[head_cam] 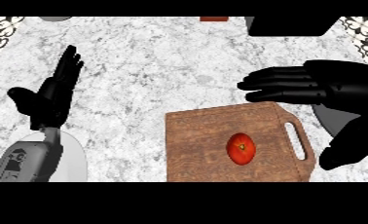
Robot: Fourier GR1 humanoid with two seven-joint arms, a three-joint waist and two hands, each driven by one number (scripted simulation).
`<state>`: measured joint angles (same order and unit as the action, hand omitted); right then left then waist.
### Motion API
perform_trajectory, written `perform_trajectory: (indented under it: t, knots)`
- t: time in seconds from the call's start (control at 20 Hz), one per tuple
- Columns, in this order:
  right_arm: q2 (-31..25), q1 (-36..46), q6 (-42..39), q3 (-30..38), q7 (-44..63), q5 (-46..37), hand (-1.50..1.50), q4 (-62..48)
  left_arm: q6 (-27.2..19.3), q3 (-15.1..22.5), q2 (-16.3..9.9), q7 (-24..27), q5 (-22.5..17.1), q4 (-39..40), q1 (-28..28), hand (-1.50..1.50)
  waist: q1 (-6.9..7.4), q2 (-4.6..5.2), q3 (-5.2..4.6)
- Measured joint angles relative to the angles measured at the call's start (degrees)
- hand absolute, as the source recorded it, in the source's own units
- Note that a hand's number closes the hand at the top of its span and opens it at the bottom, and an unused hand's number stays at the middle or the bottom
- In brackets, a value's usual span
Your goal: Pick the tomato from the cutting board and place it in the pan
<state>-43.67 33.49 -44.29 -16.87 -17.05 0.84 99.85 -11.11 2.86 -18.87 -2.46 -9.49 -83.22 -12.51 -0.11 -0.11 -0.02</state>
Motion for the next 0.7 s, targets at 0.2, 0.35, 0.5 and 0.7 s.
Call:
perform_trajectory:
  t: [0.2, 0.35, 0.5, 0.7]
  knots:
    - [2.0, -2.4, -1.1, -0.5, 2.9, -3.2, -1.5, 2.4, 0.5, -0.3, 0.9, 0.3, 0.8, -0.3, 0.7, 0.0, 0.09, 0.04, 0.0]
    - [3.6, -4.0, -2.0, 0.1, 4.5, -5.5, -1.5, 3.5, 1.2, -1.3, 1.5, 0.5, 1.2, 1.4, -0.7, 0.0, 0.05, 0.08, 0.01]
    - [5.9, -4.7, -2.4, 0.2, 5.5, -9.2, -1.5, 3.3, 1.3, -1.5, 1.9, -0.8, 2.0, 0.5, -0.8, 0.0, 0.17, 0.09, 0.01]
    - [8.6, -4.0, -2.9, -0.8, 5.5, -14.5, -1.5, 0.8, 1.8, -2.3, 2.5, -0.7, 2.5, 0.7, -1.3, 0.0, 0.31, 0.13, 0.02]
